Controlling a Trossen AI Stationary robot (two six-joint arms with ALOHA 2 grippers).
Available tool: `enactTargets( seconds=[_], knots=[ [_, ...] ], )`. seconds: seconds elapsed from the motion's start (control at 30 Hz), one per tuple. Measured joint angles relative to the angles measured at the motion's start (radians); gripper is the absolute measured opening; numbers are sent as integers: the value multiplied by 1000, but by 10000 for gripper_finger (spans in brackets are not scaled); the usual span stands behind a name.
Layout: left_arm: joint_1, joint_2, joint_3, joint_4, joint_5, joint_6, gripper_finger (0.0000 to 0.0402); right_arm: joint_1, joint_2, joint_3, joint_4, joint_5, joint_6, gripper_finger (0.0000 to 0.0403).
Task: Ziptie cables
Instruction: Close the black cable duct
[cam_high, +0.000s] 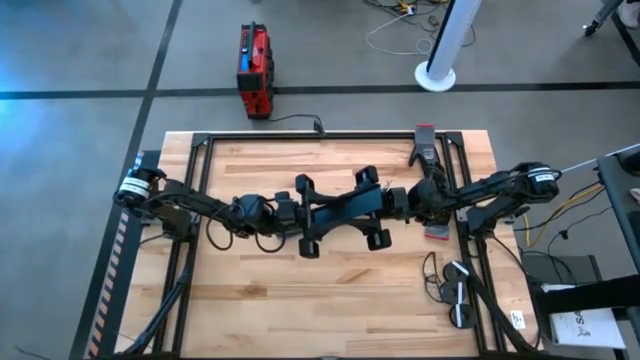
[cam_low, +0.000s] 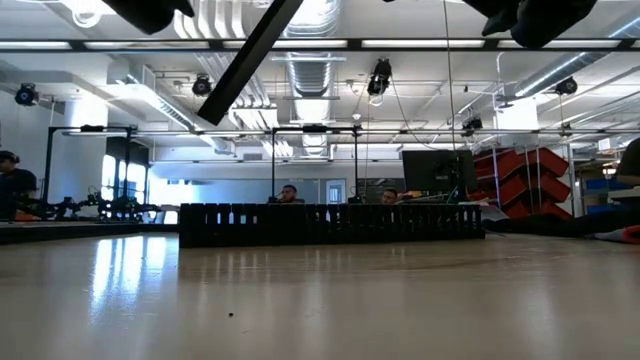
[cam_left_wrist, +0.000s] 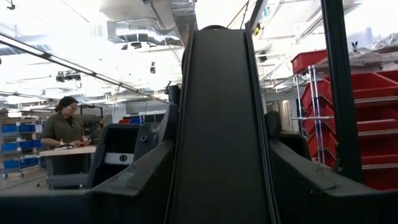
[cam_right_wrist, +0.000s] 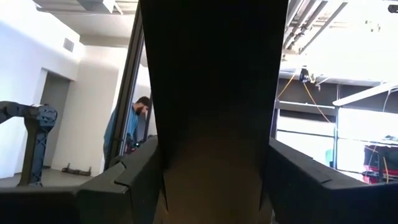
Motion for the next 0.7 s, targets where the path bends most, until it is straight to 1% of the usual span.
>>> enactTargets(
  seconds=[0.03, 0.1, 0.2, 0.23, 0.3, 0.37, 0.4, 0.47, 0.57, 0.7],
  knots=[
    [0, 0, 0, -4, 0, 2, 205, 0, 0, 0, -1, -1, 0, 214],
    [0, -1, 0, -13, 0, 9, 227, 0, 0, 0, -5, 0, 6, 214],
    [0, -10, 0, -81, -5, 48, 282, 0, -8, 0, -46, 6, 20, 214],
    [0, -20, 0, -114, -23, 62, 300, 0, -14, 0, -72, 12, 19, 214],
    [-1, -51, 0, -203, -93, 89, 332, -1, -29, 1, -134, 16, 20, 214],
    [-3, -89, 0, -315, -151, 99, 355, -3, -54, 2, -218, 27, 10, 214],
    [-3, -109, 0, -387, -158, 86, 363, -3, -72, 4, -267, 35, -3, 214],
    [-5, -149, 0, -528, -160, 30, 373, -3, -120, 9, -400, 58, -40, 214],
    [-21, -195, 0, -727, -174, -63, 377, -7, -217, 42, -673, 94, -114, 214],
    [-42, -211, 0, -931, -213, -173, 371, -7, -320, 147, -1068, 150, -161, 214]
  ],
)
